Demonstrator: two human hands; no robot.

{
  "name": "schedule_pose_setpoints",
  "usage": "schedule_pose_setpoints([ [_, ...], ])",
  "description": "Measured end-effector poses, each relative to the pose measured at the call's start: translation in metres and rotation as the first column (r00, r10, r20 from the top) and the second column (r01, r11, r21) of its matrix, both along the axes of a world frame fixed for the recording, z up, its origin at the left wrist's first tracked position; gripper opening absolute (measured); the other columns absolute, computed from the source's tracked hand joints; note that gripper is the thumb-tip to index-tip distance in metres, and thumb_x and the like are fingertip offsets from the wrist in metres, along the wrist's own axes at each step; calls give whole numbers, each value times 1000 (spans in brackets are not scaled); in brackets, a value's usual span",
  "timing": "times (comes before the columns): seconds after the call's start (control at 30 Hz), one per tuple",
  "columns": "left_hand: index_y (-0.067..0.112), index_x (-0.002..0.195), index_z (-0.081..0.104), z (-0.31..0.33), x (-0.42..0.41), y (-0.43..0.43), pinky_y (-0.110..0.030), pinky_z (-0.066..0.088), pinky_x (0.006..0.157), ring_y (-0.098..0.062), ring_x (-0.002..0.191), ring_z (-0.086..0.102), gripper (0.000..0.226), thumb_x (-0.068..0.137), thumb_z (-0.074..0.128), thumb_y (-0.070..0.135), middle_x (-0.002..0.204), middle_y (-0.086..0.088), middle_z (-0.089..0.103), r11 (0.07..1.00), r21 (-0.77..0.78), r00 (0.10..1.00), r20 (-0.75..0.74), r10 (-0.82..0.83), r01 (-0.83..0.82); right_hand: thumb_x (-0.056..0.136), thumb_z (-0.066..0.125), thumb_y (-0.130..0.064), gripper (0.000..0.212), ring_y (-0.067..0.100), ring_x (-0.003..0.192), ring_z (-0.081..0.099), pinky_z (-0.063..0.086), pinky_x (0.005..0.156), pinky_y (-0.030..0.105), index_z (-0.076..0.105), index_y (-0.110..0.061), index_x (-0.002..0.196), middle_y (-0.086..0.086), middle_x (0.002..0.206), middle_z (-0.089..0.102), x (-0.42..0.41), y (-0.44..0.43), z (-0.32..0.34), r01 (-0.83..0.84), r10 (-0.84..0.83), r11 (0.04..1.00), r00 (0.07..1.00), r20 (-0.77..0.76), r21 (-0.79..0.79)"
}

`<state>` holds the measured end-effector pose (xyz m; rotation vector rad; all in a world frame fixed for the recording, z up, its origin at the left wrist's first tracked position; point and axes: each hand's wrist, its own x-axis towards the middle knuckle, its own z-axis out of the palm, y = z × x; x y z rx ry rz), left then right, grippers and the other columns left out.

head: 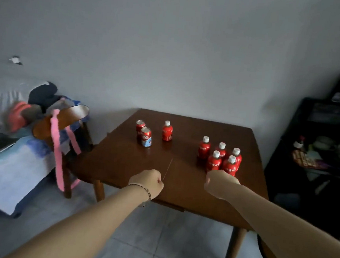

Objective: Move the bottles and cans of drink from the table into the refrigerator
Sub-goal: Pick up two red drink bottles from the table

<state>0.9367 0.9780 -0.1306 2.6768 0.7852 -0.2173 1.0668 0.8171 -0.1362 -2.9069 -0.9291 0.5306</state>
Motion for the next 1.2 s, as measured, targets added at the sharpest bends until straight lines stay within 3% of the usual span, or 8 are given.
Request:
schedule_pose_setpoints([
  [0.17, 23, 102, 61, -22, 108, 18, -27, 46, 71, -17, 89, 61, 19, 95, 43, 26, 100, 3, 66, 982, -13, 982, 13, -191, 191, 94, 46, -28, 23, 16, 88, 60, 46, 69, 25, 60, -17, 109, -2, 96, 58, 69, -13, -23, 256, -256, 967, 966, 40, 11],
  [0.33, 25, 109, 57, -59, 198, 24, -29, 51, 80, -14, 94, 59, 19, 94, 45, 25, 111, 6, 56, 967, -25, 960, 133, -247, 253, 94, 47, -33, 34, 20, 106, 56, 43, 73, 27, 50, -21, 126, 2, 119, 50, 144, -16, -51, 333, -326, 942, 937, 123, -45],
  [0.6, 28, 121, 48, -91, 328, 56, -26, 46, 67, -13, 84, 56, 27, 95, 44, 25, 120, 6, 47, 971, -18, 965, 117, -233, 236, 91, 52, -45, 55, 25, 120, 47, 45, 88, 33, 31, -25, 139, 6, 136, 36, 279, 21, -110, 402, -402, 914, 916, 10, -57],
  [0.77, 28, 124, 46, -114, 378, 75, -21, 42, 63, -11, 86, 57, 29, 95, 44, 26, 123, 7, 47, 973, -55, 973, 62, -221, 225, 90, 50, -51, 59, 22, 124, 45, 49, 89, 33, 32, -25, 140, 1, 139, 35, 312, 32, -155, 279, -286, 954, 957, -49, -112],
  [0.9, 28, 129, 42, -134, 411, 91, -19, 41, 57, -10, 88, 59, 34, 95, 44, 26, 126, 7, 46, 963, -78, 966, 16, -258, 259, 91, 34, -63, 80, 20, 121, 48, 48, 83, 31, 1, -22, 152, 0, 136, 42, 323, 28, -168, 35, -16, 976, 996, 89, -215],
  [1.03, 26, 137, 31, -141, 440, 100, -22, 46, 62, -14, 98, 58, 44, 95, 45, 27, 131, 3, 43, 940, -49, 941, -20, -338, 336, 90, 34, -65, 84, 25, 99, 61, 45, 68, 33, -8, -25, 151, 5, 125, 51, 336, 40, -167, -152, 161, 957, 987, 15, -248],
  [1.1, 25, 141, 24, -142, 458, 100, -25, 48, 68, -17, 107, 55, 52, 94, 47, 32, 135, 0, 39, 919, -15, 918, -30, -394, 394, 92, 29, -64, 78, 27, 93, 63, 40, 59, 31, -5, -27, 151, 8, 126, 51, 344, 51, -167, -248, 248, 926, 968, -37, -283],
  [1.2, 27, 144, 18, -151, 486, 93, -29, 49, 75, -21, 117, 47, 61, 92, 46, 44, 140, -3, 32, 854, 4, 852, -68, -519, 520, 94, 28, -60, 69, 29, 92, 63, 43, 65, 33, 7, -26, 150, 11, 130, 49, 354, 58, -169, -284, 271, 908, 959, -83, -309],
])
